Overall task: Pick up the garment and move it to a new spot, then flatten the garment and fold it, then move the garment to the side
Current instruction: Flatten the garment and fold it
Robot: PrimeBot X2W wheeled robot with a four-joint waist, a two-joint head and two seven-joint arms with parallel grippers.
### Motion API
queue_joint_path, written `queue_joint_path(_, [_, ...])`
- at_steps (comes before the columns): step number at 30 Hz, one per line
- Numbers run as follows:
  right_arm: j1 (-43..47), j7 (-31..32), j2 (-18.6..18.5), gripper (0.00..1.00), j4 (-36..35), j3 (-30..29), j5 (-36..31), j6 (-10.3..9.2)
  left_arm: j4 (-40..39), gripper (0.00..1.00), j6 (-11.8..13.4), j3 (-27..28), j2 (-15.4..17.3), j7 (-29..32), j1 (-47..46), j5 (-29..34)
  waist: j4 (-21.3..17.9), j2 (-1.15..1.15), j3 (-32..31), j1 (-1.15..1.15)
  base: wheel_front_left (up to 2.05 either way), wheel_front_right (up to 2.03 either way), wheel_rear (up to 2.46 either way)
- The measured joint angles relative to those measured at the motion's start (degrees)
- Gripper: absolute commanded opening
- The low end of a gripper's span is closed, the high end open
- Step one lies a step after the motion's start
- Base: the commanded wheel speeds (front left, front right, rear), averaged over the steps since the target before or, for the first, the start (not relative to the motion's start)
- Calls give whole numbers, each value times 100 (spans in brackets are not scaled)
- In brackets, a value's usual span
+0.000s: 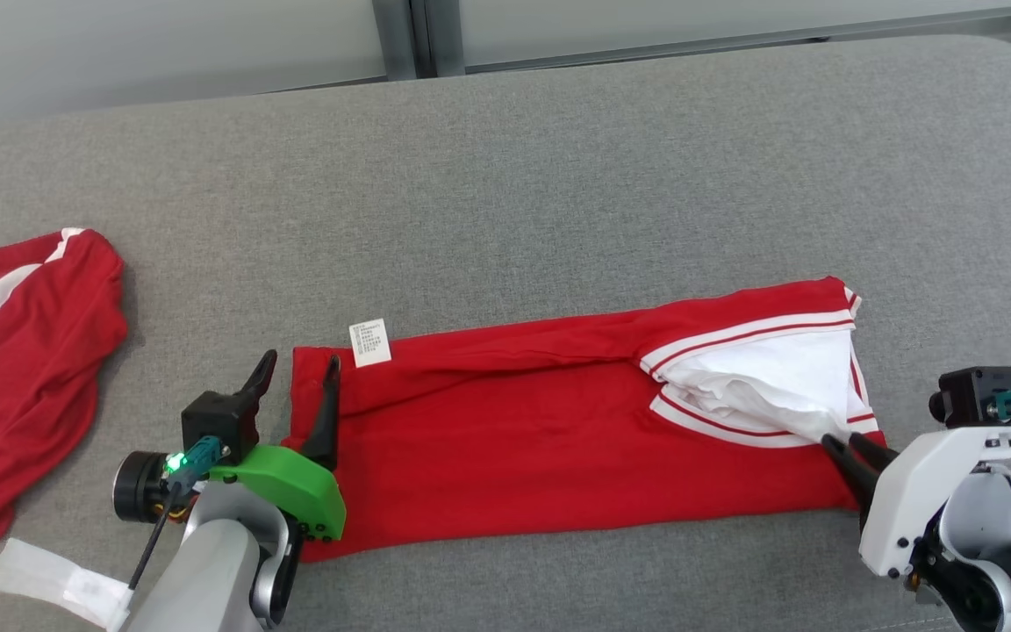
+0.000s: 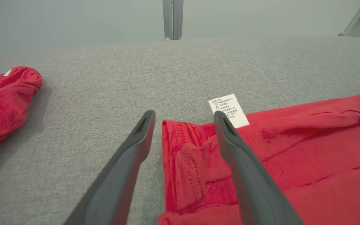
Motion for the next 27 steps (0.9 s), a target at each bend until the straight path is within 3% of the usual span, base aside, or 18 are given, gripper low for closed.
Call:
queue_joint_path(6, [297,352,103,100,-119,-103,5,0,-664,100,-138,806,-167,0,423,-8,43,0,-86,0,0,0,0])
queue_joint_path(10, [270,25,267,100,-312,-576,-82,0,-1528,100,-423,1533,-421,0,923,121,108,0,-153,0,0,0,0])
queue_joint_path(16, [-7,-365,550,100,-56,-1018,-250,0,-2521,100,-708,2328,-713,-1,1506,272,206,0,-245,0,0,0,0])
queue_joint_path(27, [-971,-589,686,100,1505,-1262,-616,0,-2925,100,-757,2361,-792,-1,1944,508,428,0,-295,0,0,0,0])
